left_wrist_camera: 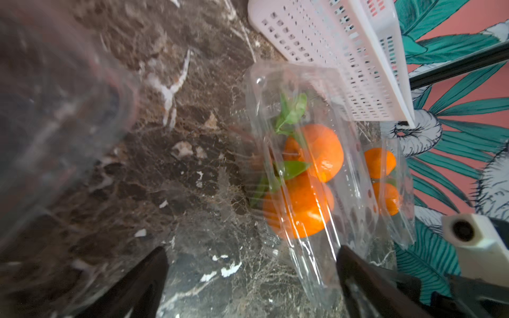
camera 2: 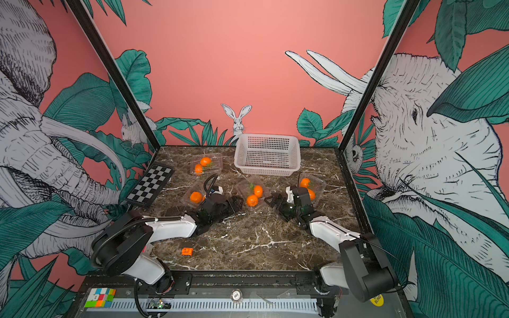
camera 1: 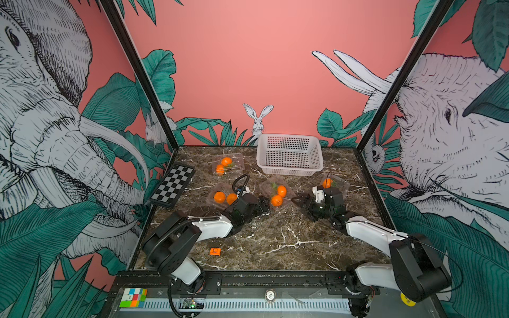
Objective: Take oranges out of containers
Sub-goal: Open the packing box at the center of the board, then adjust the packing box at the center of the board.
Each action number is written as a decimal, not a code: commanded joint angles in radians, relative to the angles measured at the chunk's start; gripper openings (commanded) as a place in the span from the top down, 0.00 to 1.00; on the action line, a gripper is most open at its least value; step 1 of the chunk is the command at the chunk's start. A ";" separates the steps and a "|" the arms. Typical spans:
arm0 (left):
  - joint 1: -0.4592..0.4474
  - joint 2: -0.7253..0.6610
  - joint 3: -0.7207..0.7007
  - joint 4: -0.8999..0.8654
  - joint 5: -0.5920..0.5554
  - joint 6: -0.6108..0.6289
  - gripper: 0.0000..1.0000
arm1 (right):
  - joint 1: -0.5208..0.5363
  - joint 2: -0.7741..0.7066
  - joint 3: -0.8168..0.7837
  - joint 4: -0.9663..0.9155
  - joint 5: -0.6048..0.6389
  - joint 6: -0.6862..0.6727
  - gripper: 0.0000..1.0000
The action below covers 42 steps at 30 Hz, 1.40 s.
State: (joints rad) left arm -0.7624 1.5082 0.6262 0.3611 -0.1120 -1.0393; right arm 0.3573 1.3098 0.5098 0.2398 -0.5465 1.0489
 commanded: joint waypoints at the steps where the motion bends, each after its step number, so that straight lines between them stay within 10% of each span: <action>1: 0.052 -0.074 0.084 -0.259 -0.035 0.161 0.01 | 0.034 0.033 0.032 -0.031 0.040 -0.062 0.03; 17: 0.152 0.357 0.672 -0.416 0.214 0.577 0.01 | 0.099 0.199 0.118 0.070 0.149 -0.074 0.10; 42: 0.113 0.229 0.280 0.147 0.395 0.206 0.01 | -0.019 0.428 0.402 -0.131 0.011 -0.297 0.29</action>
State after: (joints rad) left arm -0.6193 1.8034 0.9539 0.4049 0.2707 -0.7410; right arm 0.3458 1.6985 0.8577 0.1486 -0.4984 0.8062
